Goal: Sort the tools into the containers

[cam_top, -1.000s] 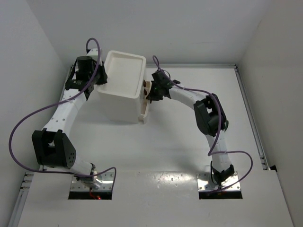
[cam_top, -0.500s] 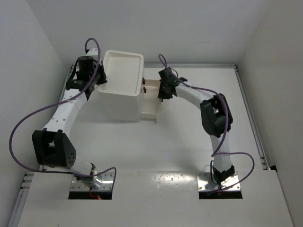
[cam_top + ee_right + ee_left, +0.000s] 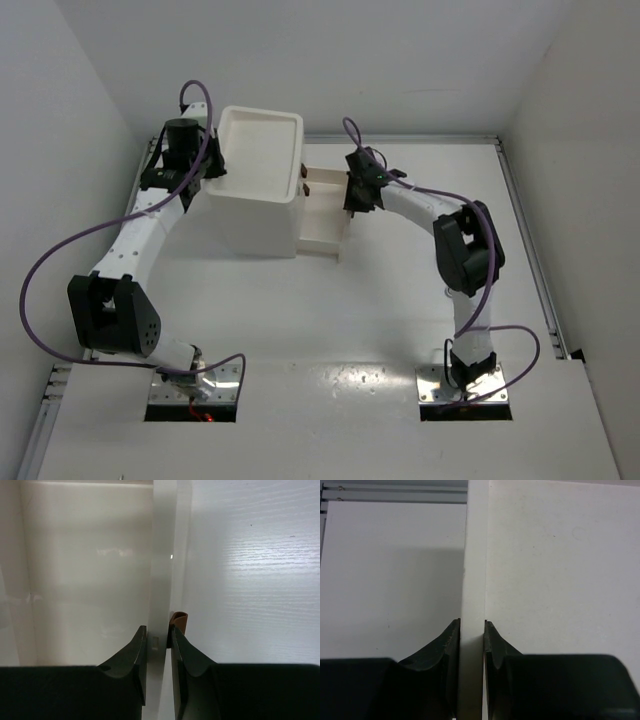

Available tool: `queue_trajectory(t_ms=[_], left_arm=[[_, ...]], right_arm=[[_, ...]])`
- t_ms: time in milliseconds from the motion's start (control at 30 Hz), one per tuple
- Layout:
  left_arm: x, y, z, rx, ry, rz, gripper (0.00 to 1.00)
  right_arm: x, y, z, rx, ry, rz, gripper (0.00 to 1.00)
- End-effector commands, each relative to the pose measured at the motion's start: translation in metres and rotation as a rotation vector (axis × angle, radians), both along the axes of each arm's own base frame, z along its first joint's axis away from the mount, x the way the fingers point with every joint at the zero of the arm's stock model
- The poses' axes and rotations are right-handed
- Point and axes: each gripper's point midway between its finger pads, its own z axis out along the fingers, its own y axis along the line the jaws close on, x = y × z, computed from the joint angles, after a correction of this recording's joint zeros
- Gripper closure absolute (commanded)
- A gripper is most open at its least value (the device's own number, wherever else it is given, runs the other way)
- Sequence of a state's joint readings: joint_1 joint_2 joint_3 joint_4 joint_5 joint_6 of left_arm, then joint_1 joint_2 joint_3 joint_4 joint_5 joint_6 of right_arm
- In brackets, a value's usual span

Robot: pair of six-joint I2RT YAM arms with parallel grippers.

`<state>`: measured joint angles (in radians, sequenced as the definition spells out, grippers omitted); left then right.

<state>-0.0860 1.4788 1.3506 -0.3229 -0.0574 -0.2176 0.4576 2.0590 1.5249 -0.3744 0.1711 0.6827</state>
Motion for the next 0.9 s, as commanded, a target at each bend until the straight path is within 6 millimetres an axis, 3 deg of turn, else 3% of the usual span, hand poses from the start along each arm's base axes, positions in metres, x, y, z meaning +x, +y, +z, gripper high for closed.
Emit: queue_trajectory(t_ms=[0, 133, 400, 467, 500, 600, 667, 833, 867], left_arm=[[-0.005, 0.025, -0.003, 0.021, 0.021, 0.105, 1.00], [-0.004, 0.014, -0.008, 0.041, 0.033, 0.010, 1.00], [-0.006, 0.009, -0.012, 0.082, 0.041, -0.018, 1.00], [-0.006, 0.012, -0.012, 0.089, 0.041, -0.005, 1.00], [-0.006, 0.012, -0.012, 0.089, 0.041, -0.005, 1.00], [-0.005, 0.011, -0.016, 0.081, 0.051, -0.001, 1.00], [-0.005, 0.011, -0.016, 0.081, 0.051, -0.001, 1.00], [-0.003, 0.011, -0.012, 0.081, 0.041, -0.001, 1.00], [-0.003, 0.010, -0.012, 0.076, 0.041, -0.009, 1.00]], right_arm=[[0.013, -0.045, 0.041, -0.077, -0.101, -0.040, 1.00], [0.016, -0.047, 0.036, -0.097, -0.106, 0.009, 1.00], [0.028, -0.061, 0.036, -0.139, -0.107, 0.041, 1.00], [0.026, -0.062, 0.035, -0.142, -0.099, 0.042, 0.85], [0.026, -0.062, 0.035, -0.142, -0.099, 0.042, 0.65], [0.027, -0.061, 0.046, -0.126, -0.122, 0.032, 0.38], [0.022, -0.059, 0.046, -0.110, -0.131, 0.056, 0.34], [0.015, -0.053, 0.071, -0.069, -0.224, 0.115, 0.34], [0.015, -0.058, 0.087, -0.060, -0.262, 0.118, 0.34]])
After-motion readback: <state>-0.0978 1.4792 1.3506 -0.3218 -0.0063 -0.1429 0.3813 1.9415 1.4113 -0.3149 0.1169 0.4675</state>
